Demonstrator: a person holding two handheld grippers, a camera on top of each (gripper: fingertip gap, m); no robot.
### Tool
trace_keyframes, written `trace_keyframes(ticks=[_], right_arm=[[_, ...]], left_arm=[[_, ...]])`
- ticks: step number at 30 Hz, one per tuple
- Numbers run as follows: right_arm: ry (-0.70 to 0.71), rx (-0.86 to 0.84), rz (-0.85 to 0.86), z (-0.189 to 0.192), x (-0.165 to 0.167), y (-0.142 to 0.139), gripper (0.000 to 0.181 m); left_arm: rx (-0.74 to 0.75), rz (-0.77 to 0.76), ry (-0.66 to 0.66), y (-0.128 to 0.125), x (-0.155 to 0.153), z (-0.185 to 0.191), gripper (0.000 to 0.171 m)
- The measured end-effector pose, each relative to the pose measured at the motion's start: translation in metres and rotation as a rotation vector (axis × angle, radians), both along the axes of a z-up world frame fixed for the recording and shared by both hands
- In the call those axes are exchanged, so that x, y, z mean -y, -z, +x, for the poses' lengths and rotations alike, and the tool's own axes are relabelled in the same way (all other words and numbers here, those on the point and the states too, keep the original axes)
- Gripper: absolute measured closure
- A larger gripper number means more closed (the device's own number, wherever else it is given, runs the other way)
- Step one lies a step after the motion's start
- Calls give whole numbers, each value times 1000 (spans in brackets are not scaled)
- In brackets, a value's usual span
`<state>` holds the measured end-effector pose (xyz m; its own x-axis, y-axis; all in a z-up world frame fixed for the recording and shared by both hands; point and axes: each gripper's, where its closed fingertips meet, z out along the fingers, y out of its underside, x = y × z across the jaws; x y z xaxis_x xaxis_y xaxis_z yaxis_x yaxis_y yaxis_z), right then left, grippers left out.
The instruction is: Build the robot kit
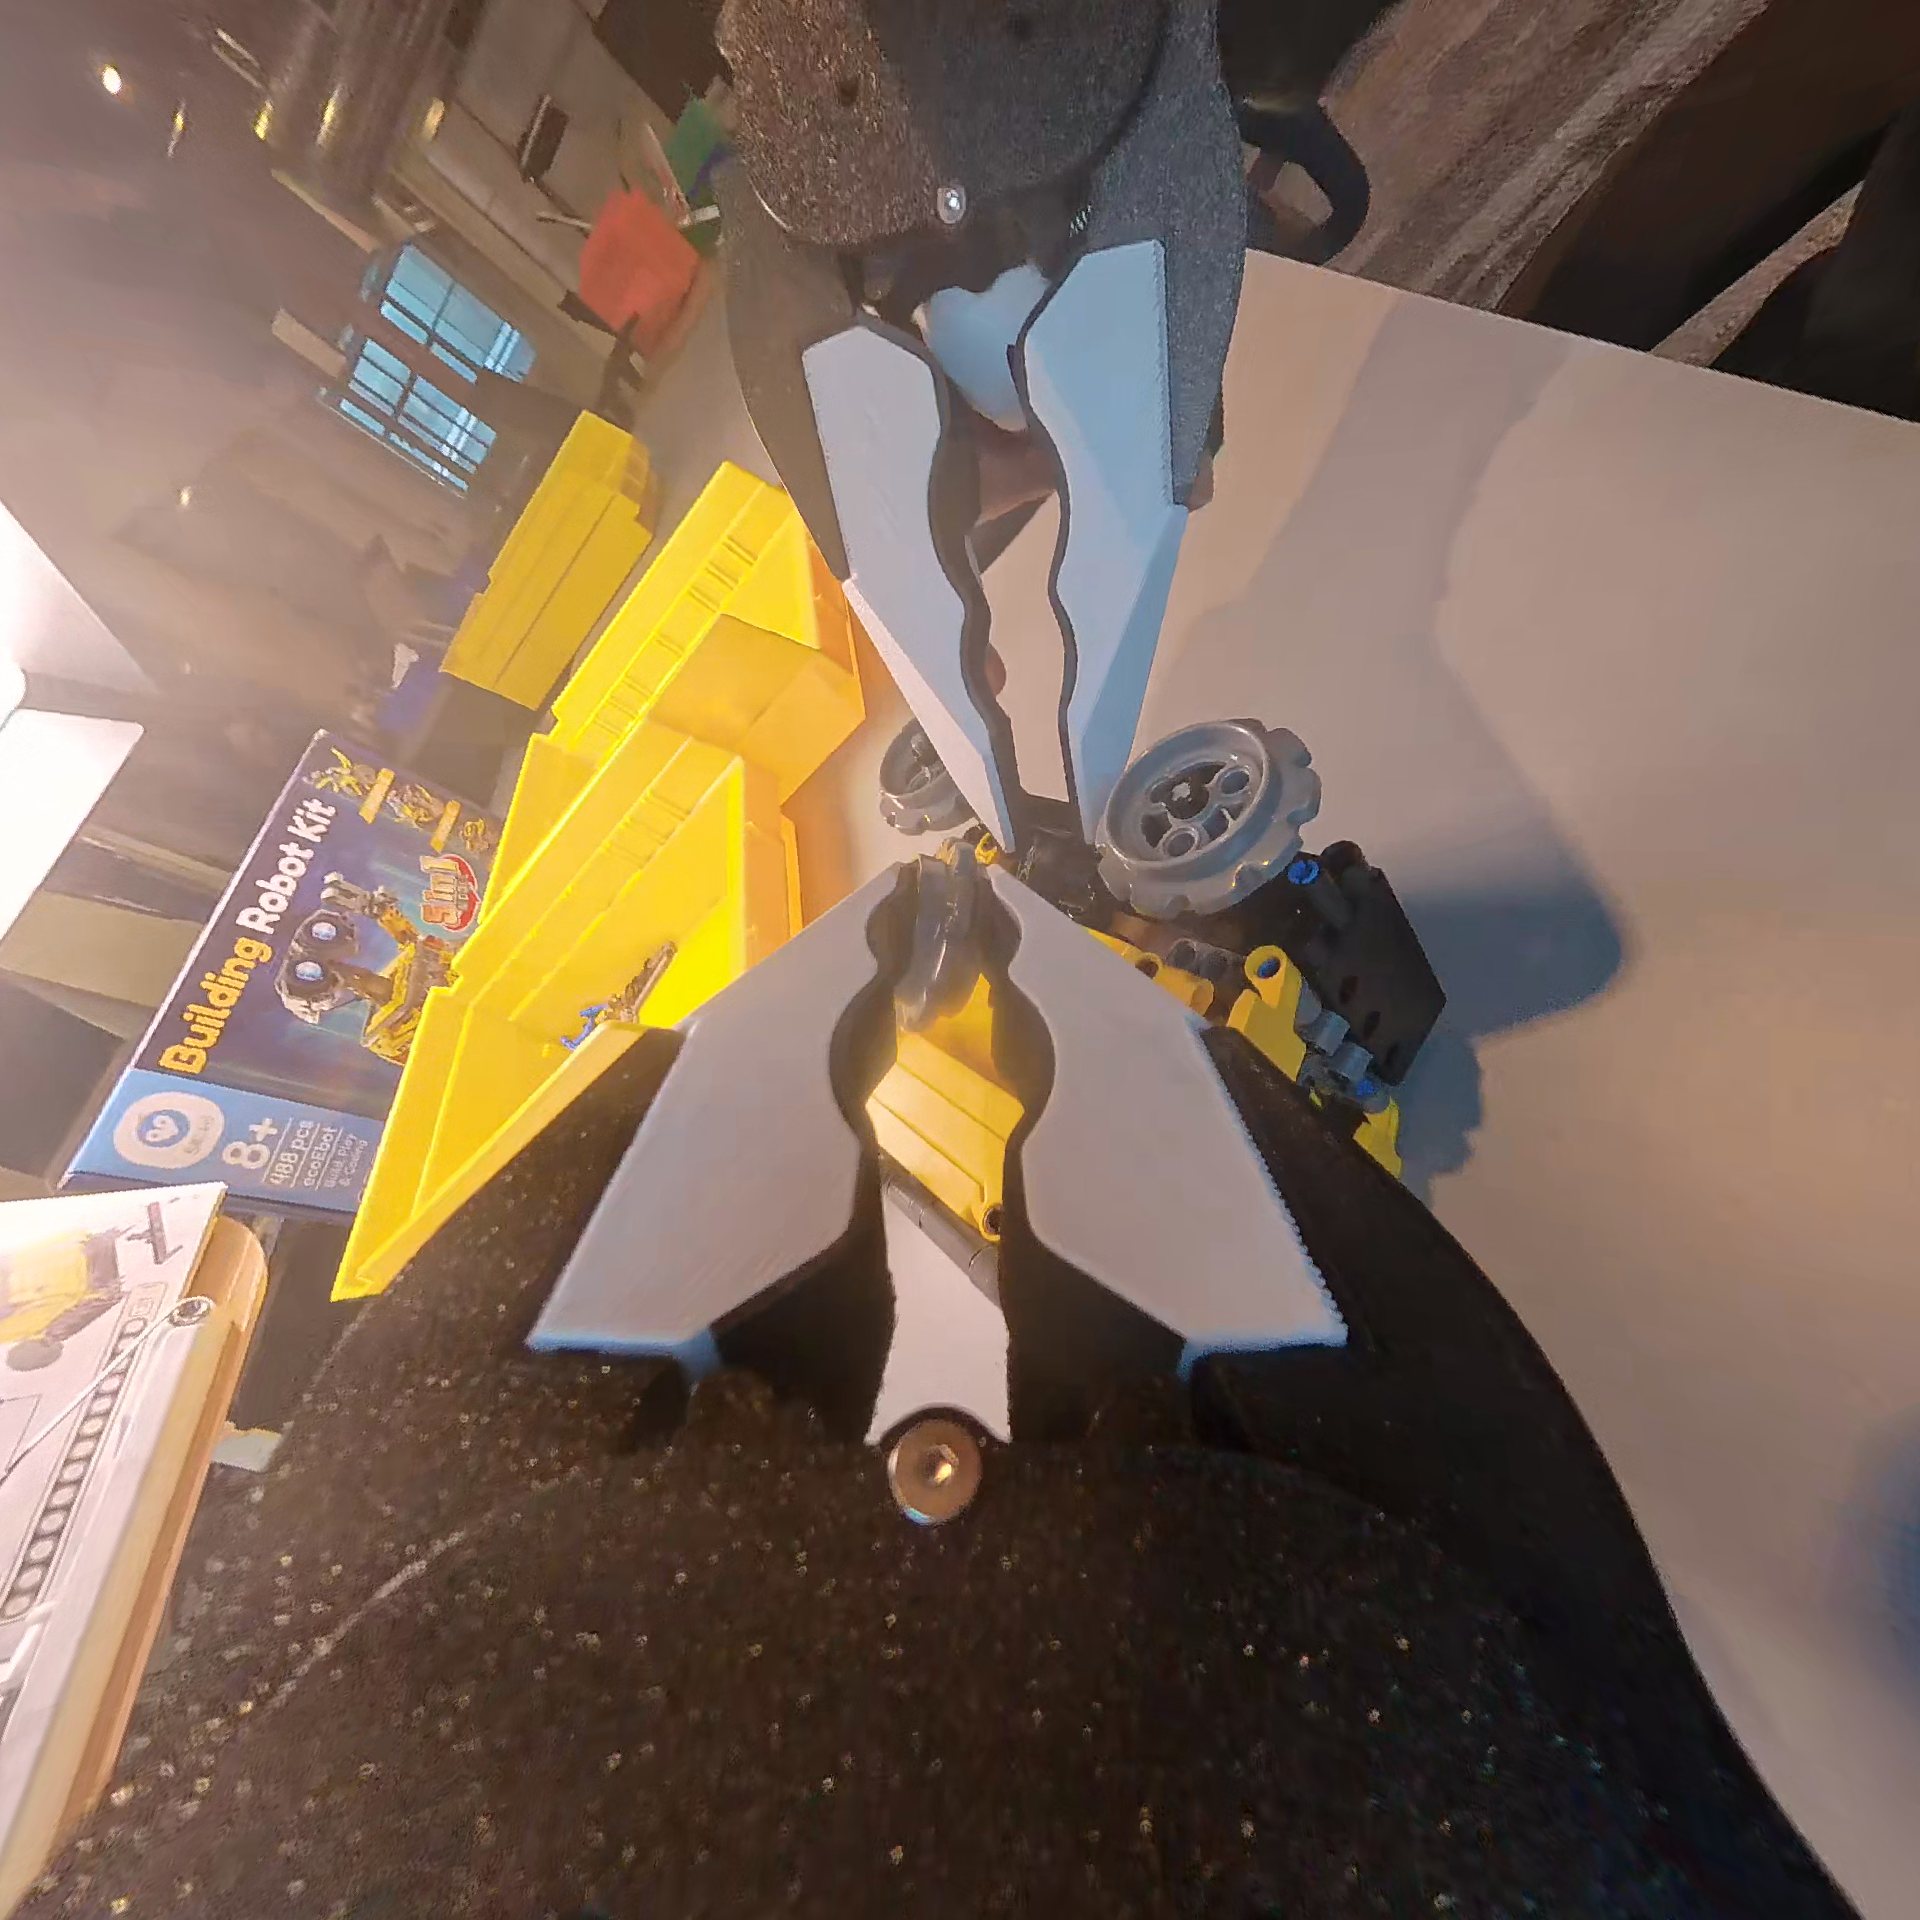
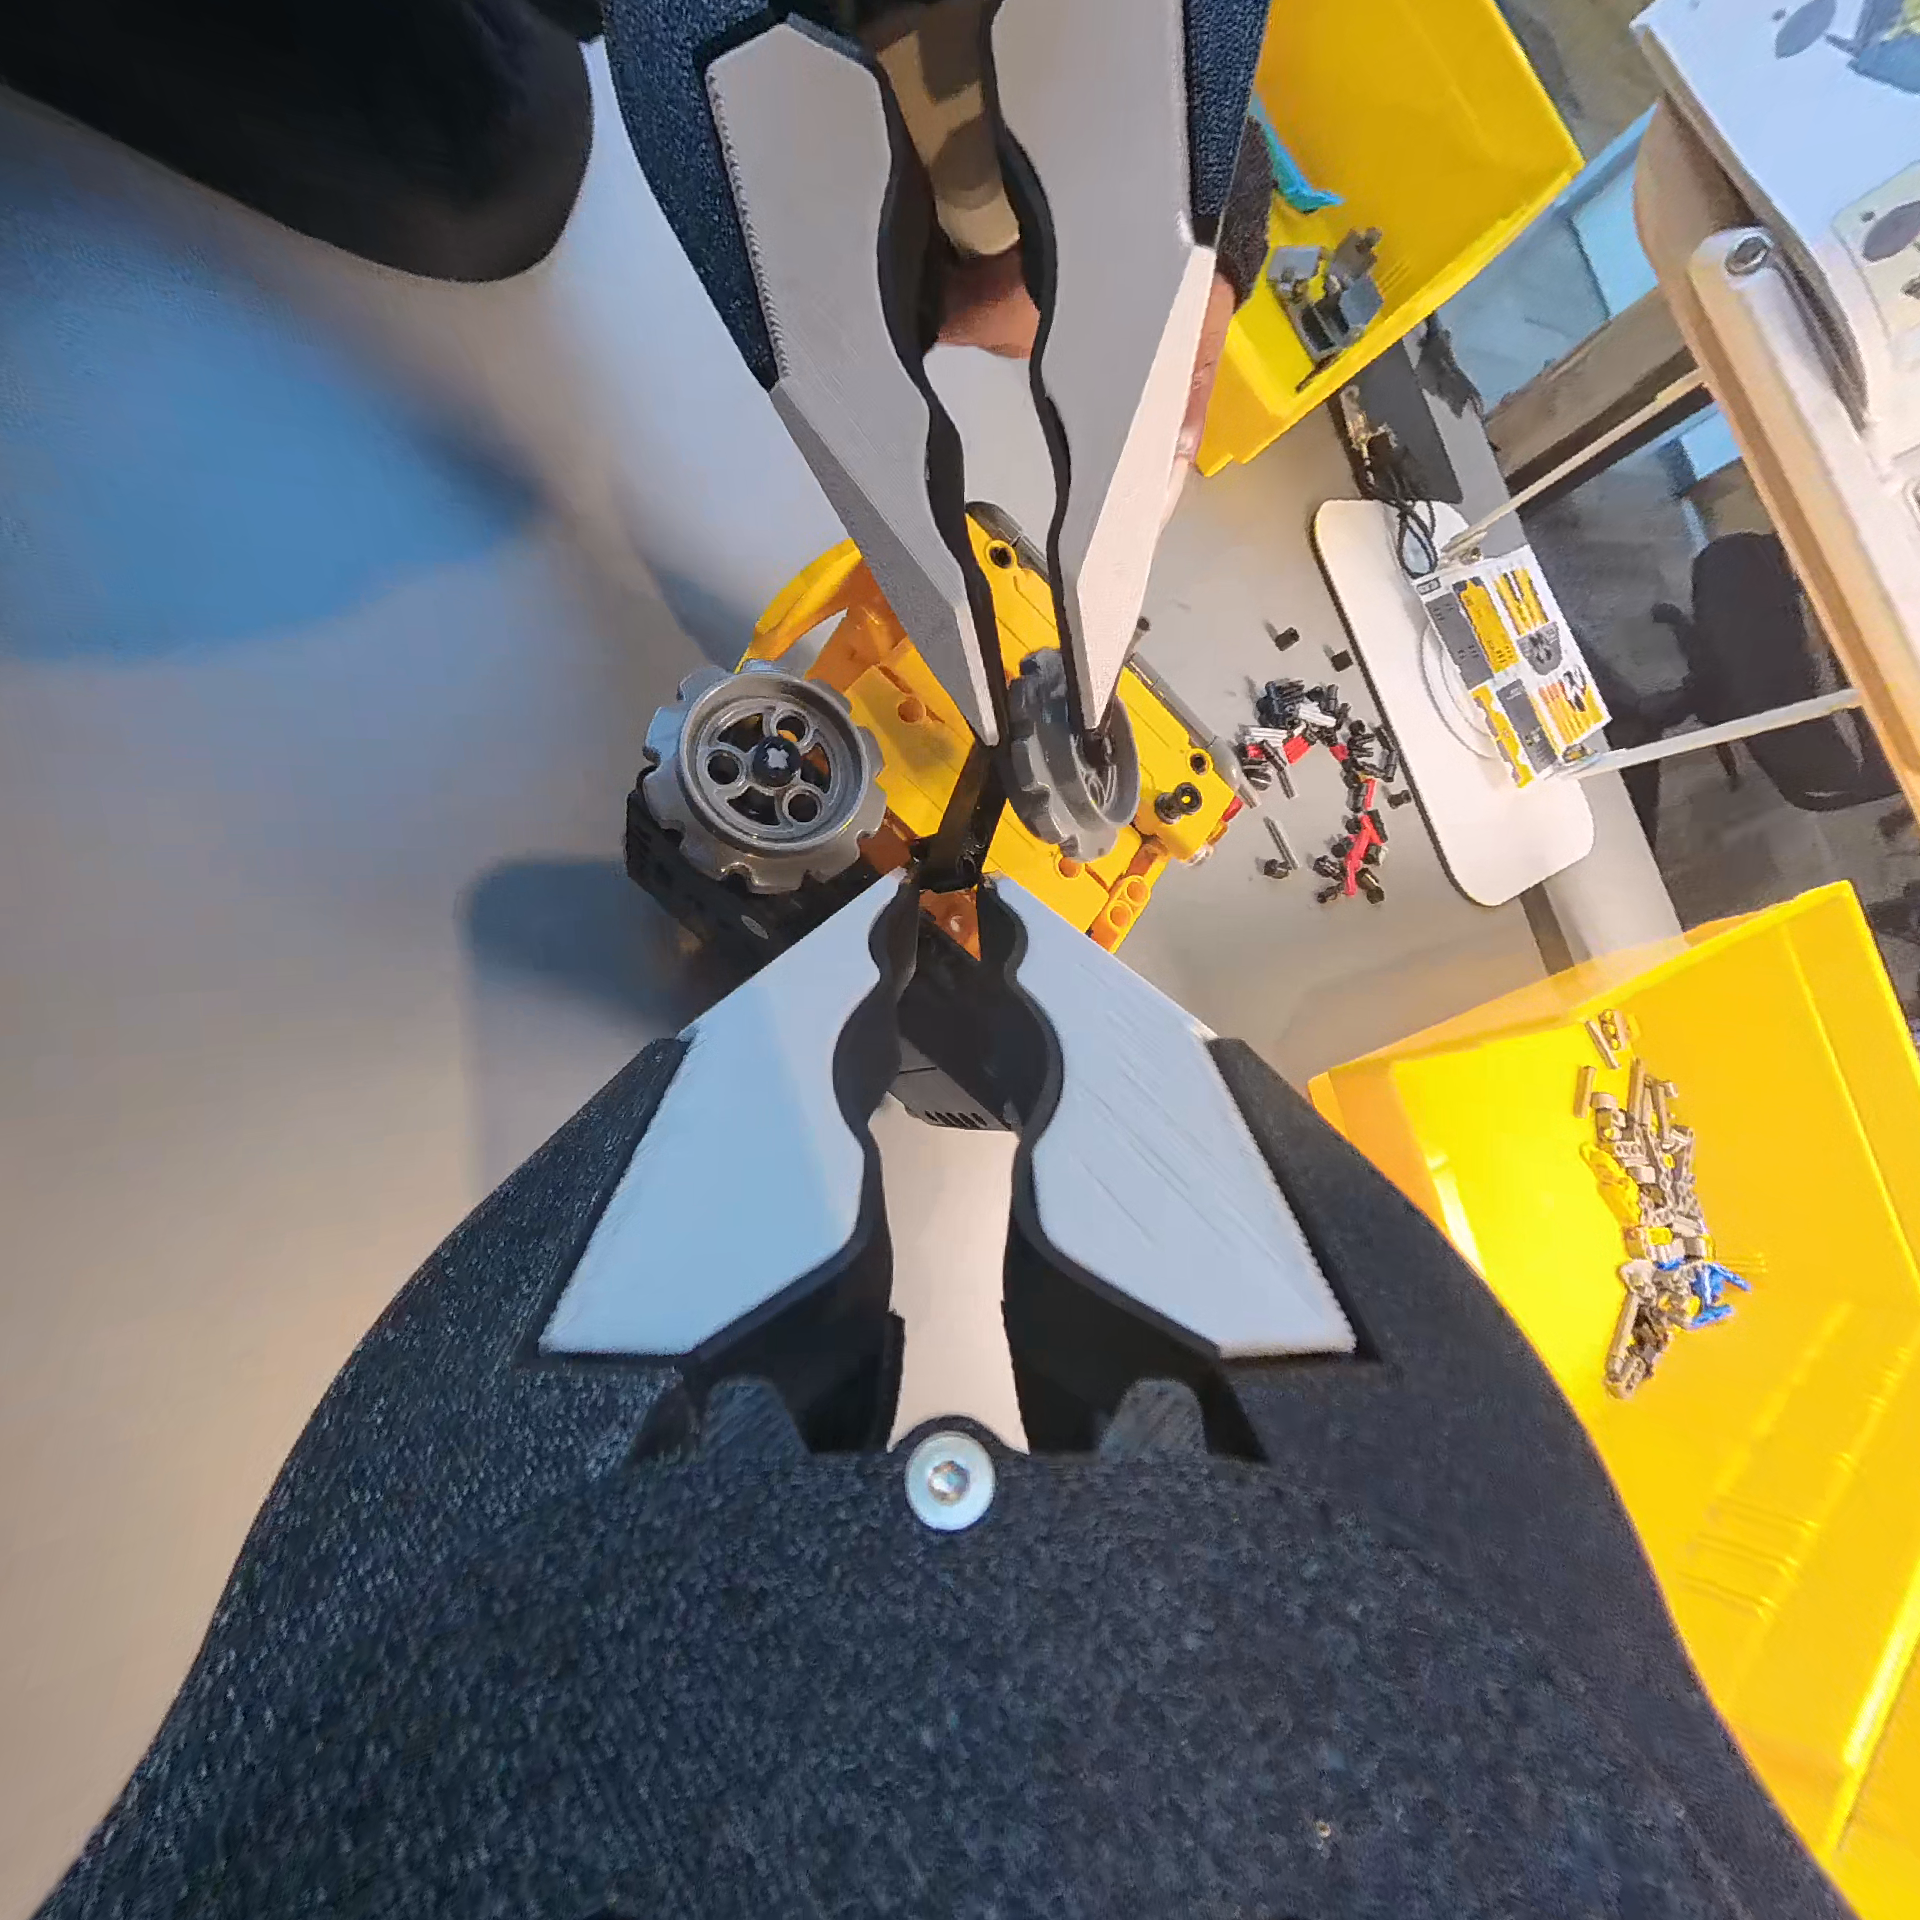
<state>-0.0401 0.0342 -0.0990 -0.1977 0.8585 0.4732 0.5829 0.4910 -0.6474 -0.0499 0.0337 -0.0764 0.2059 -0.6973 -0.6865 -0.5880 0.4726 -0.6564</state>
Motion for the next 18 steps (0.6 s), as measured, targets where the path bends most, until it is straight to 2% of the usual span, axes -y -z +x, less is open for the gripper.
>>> trace_keyframes(ticks=[3,5,8,10,13,18], right_arm=[[-3,15,-43,0,0,1,172],[-5,11,-56,0,0,1,172],[-11,5,-16,-1,0,1,172],[-14,3,6,-1,1,1,172],[-23,0,21,-1,0,0,172],[-39,2,58,-1,0,0,172]], left_arm=[[19,-71,8,0,4,-1,162],[82,-213,17,-1,6,-2,158],[290,-478,16,-18,2,-6,133],[336,-618,4,-19,-3,-8,115],[227,-734,18,-3,-4,-10,109],[106,-827,60,7,-5,-6,122]])
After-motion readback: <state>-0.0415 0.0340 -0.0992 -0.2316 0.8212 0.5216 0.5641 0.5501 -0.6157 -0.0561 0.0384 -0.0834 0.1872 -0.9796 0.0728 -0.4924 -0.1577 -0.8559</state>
